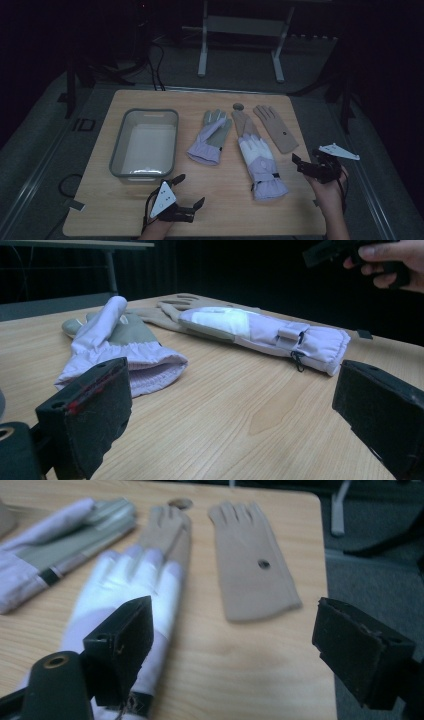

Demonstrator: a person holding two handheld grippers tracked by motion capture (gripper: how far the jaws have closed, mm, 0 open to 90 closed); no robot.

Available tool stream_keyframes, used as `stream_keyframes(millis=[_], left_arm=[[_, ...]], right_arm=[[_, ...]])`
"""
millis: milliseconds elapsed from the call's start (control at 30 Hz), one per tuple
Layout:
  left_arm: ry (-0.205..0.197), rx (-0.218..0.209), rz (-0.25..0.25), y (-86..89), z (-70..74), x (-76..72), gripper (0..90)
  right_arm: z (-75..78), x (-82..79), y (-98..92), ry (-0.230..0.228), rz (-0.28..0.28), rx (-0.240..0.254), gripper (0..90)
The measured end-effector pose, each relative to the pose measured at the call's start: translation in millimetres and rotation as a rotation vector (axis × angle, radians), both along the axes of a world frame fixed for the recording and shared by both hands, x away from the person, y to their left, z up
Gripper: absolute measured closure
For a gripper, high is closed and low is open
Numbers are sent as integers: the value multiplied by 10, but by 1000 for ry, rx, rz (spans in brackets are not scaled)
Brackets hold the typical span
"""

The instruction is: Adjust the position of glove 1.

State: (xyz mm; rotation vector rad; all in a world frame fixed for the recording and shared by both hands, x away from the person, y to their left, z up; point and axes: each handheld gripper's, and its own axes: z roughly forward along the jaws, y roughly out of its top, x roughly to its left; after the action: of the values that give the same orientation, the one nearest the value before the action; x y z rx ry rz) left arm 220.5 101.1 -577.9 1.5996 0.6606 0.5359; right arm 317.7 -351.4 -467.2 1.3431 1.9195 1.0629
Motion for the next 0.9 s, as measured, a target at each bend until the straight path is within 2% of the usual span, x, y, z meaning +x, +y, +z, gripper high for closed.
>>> stream_keyframes(millis=[33, 100, 267, 333, 367, 433, 500, 567, 633, 767, 800, 900], left_arm=[[-3, 3, 0, 0, 0, -4, 29], [-3, 2, 0, 1, -1, -4, 29], [1, -1, -2, 5, 0, 1, 29], [-6, 6, -7, -4, 0, -5, 29], [-8, 11, -8, -10, 1, -6, 29], [-5, 9, -7, -11, 1, -4, 29], [1, 3, -6, -1, 1, 4, 29], [11, -7, -5, 6, 1, 12, 29], [12, -7, -6, 7, 1, 12, 29], [7, 5, -8, -1, 2, 9, 29], [6, 5, -8, 0, 2, 9, 29], [8, 2, -8, 1, 2, 8, 30]], right_arm=[[28, 19, 28, 1, 9, -10, 192], [80, 68, 80, 17, 44, 3, 205], [175, 142, 288, 8, 102, -15, 238], [195, 190, 361, 26, 144, -8, 255], [210, 205, 407, 19, 155, -19, 285], [238, 248, 498, 18, 182, -24, 287], [253, 298, 587, 17, 186, -11, 302], [265, 358, 691, 31, 216, -9, 308], [279, 404, 807, 17, 235, -12, 324], [283, 539, 1035, 55, 279, -17, 316], [276, 568, 1094, 63, 275, -14, 316], [262, 639, 1280, 67, 293, -44, 312]])
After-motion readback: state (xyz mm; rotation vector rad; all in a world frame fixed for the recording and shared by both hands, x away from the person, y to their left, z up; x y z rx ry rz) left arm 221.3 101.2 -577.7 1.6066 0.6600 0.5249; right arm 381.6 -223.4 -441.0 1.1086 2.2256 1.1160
